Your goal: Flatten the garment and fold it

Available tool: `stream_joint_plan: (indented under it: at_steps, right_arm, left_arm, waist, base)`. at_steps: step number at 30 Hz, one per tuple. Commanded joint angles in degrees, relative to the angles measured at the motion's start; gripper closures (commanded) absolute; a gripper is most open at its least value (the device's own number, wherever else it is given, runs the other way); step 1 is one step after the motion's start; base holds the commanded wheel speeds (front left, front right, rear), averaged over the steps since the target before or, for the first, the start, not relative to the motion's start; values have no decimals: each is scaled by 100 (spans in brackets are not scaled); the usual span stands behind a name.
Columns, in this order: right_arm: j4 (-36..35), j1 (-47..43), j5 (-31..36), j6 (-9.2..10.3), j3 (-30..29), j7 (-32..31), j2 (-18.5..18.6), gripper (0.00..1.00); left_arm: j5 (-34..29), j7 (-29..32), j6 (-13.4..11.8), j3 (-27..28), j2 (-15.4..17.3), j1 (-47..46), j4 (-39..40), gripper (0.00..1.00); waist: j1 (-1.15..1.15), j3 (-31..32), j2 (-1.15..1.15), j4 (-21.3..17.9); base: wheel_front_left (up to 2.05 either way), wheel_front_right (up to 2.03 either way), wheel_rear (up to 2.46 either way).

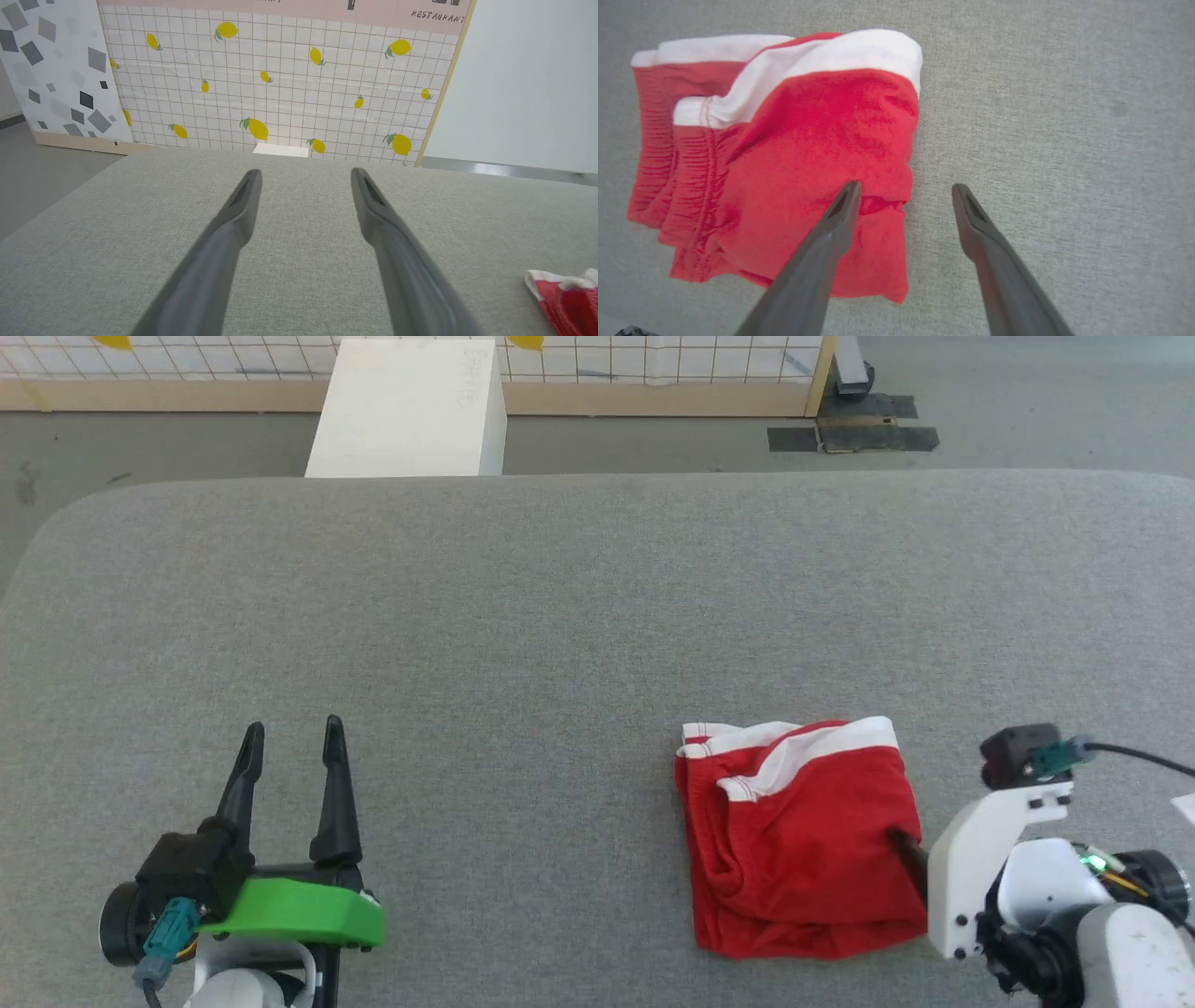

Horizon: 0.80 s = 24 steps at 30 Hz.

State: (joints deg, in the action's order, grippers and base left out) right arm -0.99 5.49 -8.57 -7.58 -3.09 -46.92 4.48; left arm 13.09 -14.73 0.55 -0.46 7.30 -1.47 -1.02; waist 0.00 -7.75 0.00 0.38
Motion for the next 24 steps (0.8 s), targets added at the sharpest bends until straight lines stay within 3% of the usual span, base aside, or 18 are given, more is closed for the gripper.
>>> stream_joint_plan:
  at_steps: [1,7,8,10,15,24]
  right_arm:
    - [145,-30,23,9,49,96,-29,0]
    - [868,153,35,9,273,301,-63,0]
    - [963,199,21,9,287,324,-63,37]
    - [1085,288,-13,9,319,378,-50,99]
    - [1129,599,-263,9,666,422,263,100]
    - [1133,1360,-711,9,1292,390,1276,100]
  left_arm:
    - [-34,-27,45,25,18,-36,0,0]
    - [-65,-27,59,40,17,-75,-30,0]
    - [-67,-27,62,45,16,-81,-31,0]
    - [-68,-27,64,62,16,-85,-30,0]
    - [-57,-27,28,199,38,-15,60,0]
    - [-40,-27,-73,460,168,-94,417,0]
  waist:
    - [0,-25,0,7]
    - [0,-91,0,26]
    - [0,-102,0,25]
    - [0,-119,0,14]
    - [0,-245,0,-383]
    - [0,-807,0,-1752]
  base:
    - [0,0,0]
    - [0,0,0]
    - [0,0,0]
    - [0,0,0]
    - [0,0,0]
    - [0,0,0]
